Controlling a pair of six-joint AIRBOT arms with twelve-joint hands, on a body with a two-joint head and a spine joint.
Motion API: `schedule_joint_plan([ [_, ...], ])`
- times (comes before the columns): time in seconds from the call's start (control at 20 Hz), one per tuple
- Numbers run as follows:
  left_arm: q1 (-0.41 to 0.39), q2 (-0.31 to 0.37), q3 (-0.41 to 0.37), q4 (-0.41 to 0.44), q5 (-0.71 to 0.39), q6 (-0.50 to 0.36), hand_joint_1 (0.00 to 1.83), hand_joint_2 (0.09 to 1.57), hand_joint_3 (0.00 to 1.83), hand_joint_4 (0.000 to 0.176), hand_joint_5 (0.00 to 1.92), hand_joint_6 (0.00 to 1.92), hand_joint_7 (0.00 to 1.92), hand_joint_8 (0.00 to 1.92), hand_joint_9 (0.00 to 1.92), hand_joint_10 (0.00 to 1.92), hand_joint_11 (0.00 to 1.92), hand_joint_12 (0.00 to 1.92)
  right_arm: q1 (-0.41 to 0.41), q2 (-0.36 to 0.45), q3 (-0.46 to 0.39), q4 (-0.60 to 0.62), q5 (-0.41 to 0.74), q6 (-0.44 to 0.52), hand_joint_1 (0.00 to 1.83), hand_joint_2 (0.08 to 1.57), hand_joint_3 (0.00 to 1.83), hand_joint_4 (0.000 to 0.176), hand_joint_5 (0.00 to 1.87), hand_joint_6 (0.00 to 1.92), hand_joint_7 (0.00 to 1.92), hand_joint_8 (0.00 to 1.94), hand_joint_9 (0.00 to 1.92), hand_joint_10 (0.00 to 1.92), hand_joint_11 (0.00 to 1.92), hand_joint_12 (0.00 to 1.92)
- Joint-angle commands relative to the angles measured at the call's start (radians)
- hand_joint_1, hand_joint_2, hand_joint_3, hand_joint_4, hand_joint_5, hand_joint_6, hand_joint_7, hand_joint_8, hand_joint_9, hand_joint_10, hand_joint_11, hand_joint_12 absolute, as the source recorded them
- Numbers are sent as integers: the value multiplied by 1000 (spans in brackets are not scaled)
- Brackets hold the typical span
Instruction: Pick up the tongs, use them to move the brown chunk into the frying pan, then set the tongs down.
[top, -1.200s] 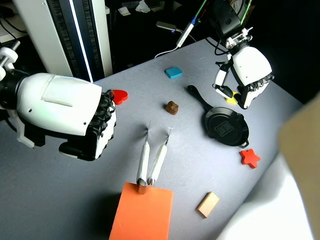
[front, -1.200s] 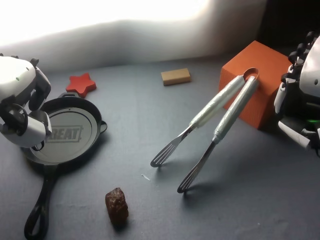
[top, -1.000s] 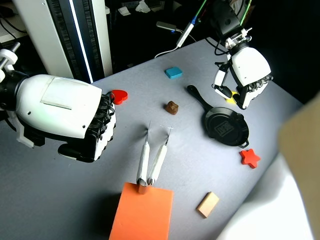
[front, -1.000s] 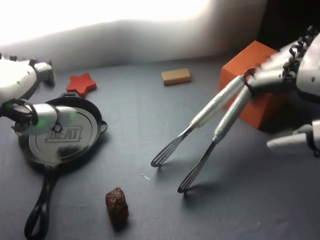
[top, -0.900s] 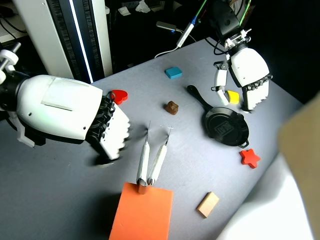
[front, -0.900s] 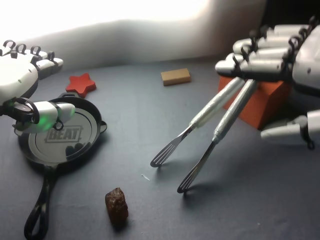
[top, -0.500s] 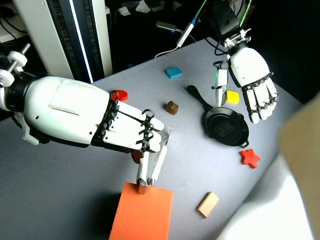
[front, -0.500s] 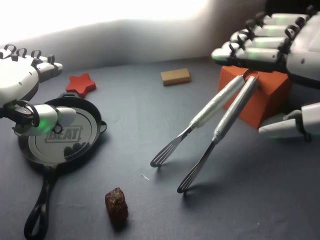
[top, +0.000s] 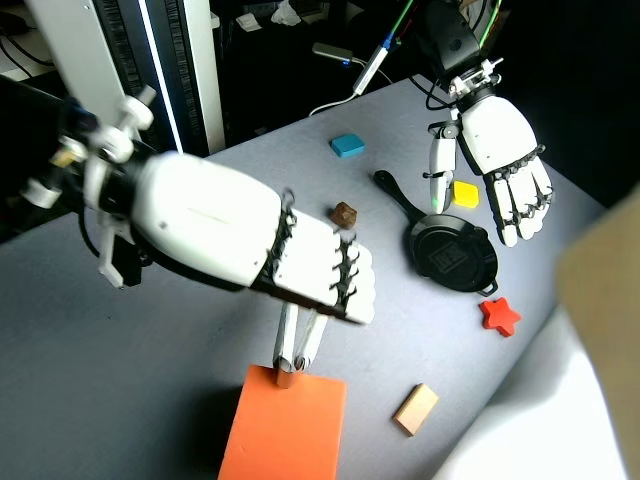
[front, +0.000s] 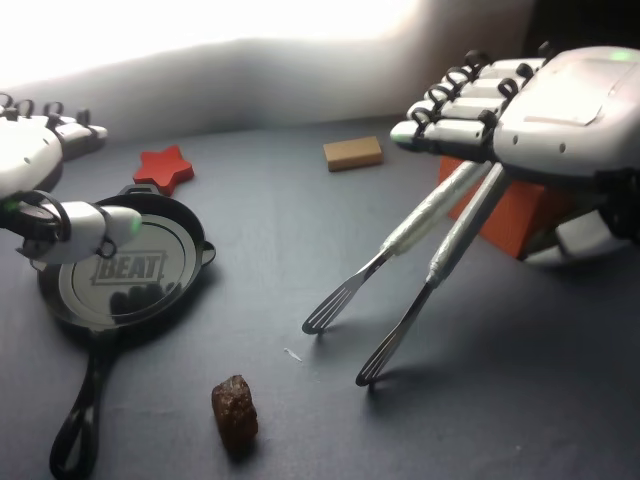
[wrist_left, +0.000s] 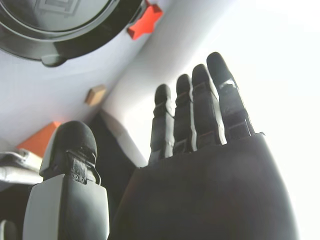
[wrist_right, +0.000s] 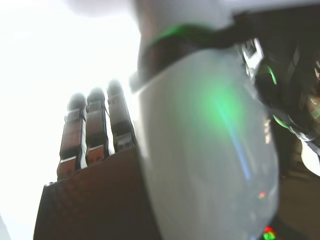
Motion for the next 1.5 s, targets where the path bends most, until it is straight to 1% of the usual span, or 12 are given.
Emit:
schedule_joint_plan([
  [0.0, -23, 12, 1, 21, -87, 43, 262, 1248, 0, 19, 228, 9, 181, 3, 178, 3, 0, 754, 22, 3, -8, -6, 62, 11, 1163, 926, 0, 0, 0, 0, 0, 0, 0, 0, 0, 0],
  [0.1, -34, 12, -10, -3, -88, 73, 251, 1248, 0, 28, 211, 2, 177, 2, 171, 2, 0, 727, 42, -22, -18, 0, 2, 28, 1112, 935, 0, 0, 0, 0, 0, 0, 0, 0, 0, 0],
  [0.15, -34, 12, -16, -5, -87, 82, 247, 1245, 0, 32, 209, 2, 185, 6, 176, 5, 0, 721, 46, -47, -11, 88, -26, -42, 1091, 938, 0, 0, 0, 0, 0, 0, 0, 0, 0, 0],
  [0.25, -32, 13, -17, -7, -85, 82, 238, 1250, 1, 28, 207, 1, 196, 7, 189, 8, 0, 736, 48, -59, -2, 132, -27, -70, 1134, 929, 0, 0, 0, 0, 0, 0, 0, 0, 0, 0],
  [0.45, -25, 24, -18, -7, -86, 80, 240, 1257, 3, 25, 210, 3, 184, 0, 182, 1, 0, 757, 64, -92, 13, 408, -22, -342, 1122, 932, 0, 0, 0, 0, 0, 0, 0, 0, 0, 0],
  [0.65, -19, 23, -27, -10, -86, 79, 221, 1254, 1, 35, 206, 0, 207, 6, 210, 9, 0, 803, 92, -139, 93, 649, -49, -538, 1138, 948, 0, 0, 0, 0, 0, 0, 0, 0, 0, 0],
  [0.8, -2, 24, -37, -10, -87, 77, 253, 1252, 0, 34, 196, 4, 191, 1, 188, 0, 0, 764, 87, -154, 130, 698, -37, -636, 1147, 954, 0, 0, 0, 0, 0, 0, 0, 0, 0, 0],
  [0.9, -1, 24, -40, -10, -93, 75, 238, 1256, 1, 31, 210, 7, 205, 3, 198, 2, 0, 786, 69, -158, 145, 1002, -12, -941, 1136, 957, 0, 0, 0, 0, 0, 0, 0, 0, 0, 0],
  [0.95, -4, 24, -40, -10, -97, 75, 236, 1254, 0, 34, 216, 9, 209, 4, 201, 4, 0, 786, 62, -163, 147, 1034, 5, -988, 1136, 961, 0, 0, 0, 0, 0, 0, 0, 0, 0, 0],
  [1.15, -9, 23, -40, -10, -110, 66, 203, 1264, 5, 39, 197, 2, 213, 3, 202, 3, 0, 785, 62, -213, 202, 1046, -39, -949, 1148, 940, 0, 0, 0, 0, 0, 0, 0, 0, 0, 0],
  [1.25, -10, 23, -44, -11, -110, 66, 211, 1272, 5, 26, 207, 5, 194, 1, 199, 1, 0, 775, 68, -228, 226, 1046, -61, -917, 1163, 943, 0, 0, 0, 0, 0, 0, 0, 0, 0, 0],
  [1.45, -7, 22, -44, -29, -110, 70, 217, 1275, 3, 29, 212, 3, 212, 3, 213, 3, 0, 793, 95, -253, 279, 1046, -162, -843, 1146, 941, 0, 0, 0, 0, 0, 0, 0, 0, 0, 0],
])
